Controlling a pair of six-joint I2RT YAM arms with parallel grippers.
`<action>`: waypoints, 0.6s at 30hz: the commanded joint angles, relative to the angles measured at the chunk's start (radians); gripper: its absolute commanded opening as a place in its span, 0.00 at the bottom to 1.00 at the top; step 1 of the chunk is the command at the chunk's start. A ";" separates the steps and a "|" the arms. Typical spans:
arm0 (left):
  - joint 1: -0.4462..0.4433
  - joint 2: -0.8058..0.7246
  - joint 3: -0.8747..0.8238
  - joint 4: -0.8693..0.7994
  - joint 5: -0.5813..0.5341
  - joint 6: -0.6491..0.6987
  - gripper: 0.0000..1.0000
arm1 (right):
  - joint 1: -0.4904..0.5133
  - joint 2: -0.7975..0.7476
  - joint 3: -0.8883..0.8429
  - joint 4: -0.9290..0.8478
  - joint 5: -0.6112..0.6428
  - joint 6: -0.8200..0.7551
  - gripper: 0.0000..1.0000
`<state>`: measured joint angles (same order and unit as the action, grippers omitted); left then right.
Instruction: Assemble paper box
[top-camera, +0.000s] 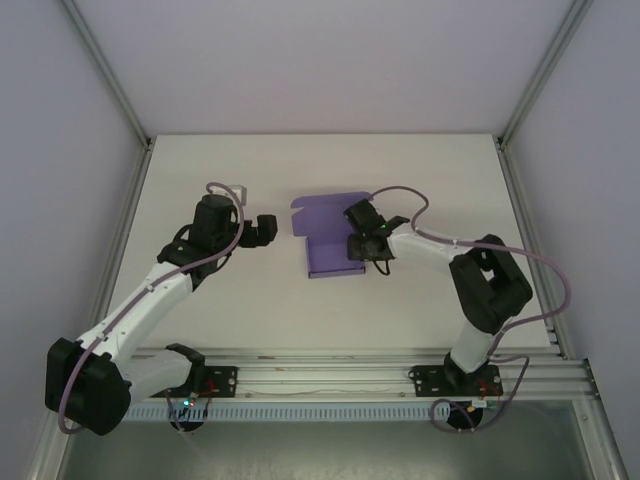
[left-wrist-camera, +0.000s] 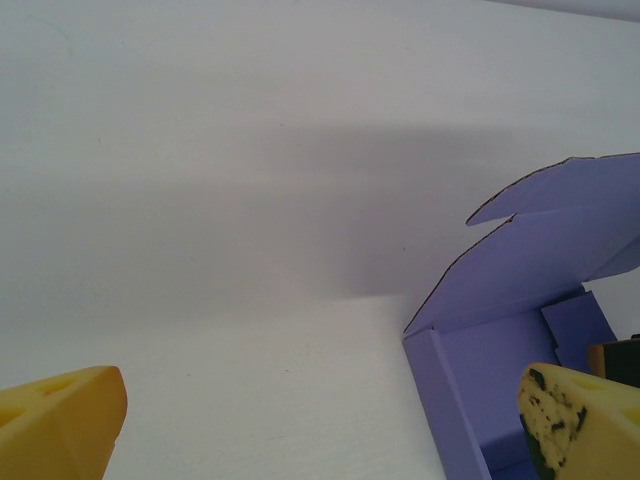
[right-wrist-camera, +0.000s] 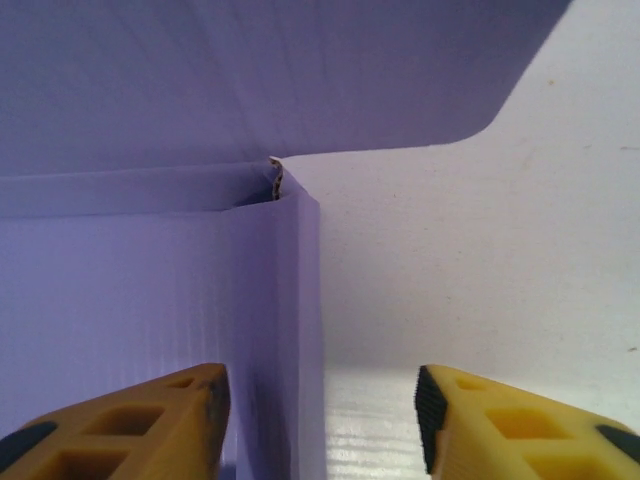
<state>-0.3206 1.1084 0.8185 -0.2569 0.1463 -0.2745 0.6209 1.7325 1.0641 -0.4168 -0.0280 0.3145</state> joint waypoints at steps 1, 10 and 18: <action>0.000 -0.012 0.013 -0.010 -0.013 0.026 1.00 | -0.001 0.035 0.006 0.015 0.033 0.012 0.50; -0.001 -0.020 0.012 -0.014 -0.017 0.025 1.00 | -0.001 0.080 -0.015 0.046 0.039 0.016 0.31; -0.001 -0.028 0.012 -0.046 -0.042 0.019 1.00 | 0.000 0.169 0.022 0.006 0.073 0.011 0.11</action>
<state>-0.3206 1.1072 0.8185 -0.2718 0.1379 -0.2604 0.6216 1.8328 1.0927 -0.3618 0.0055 0.3222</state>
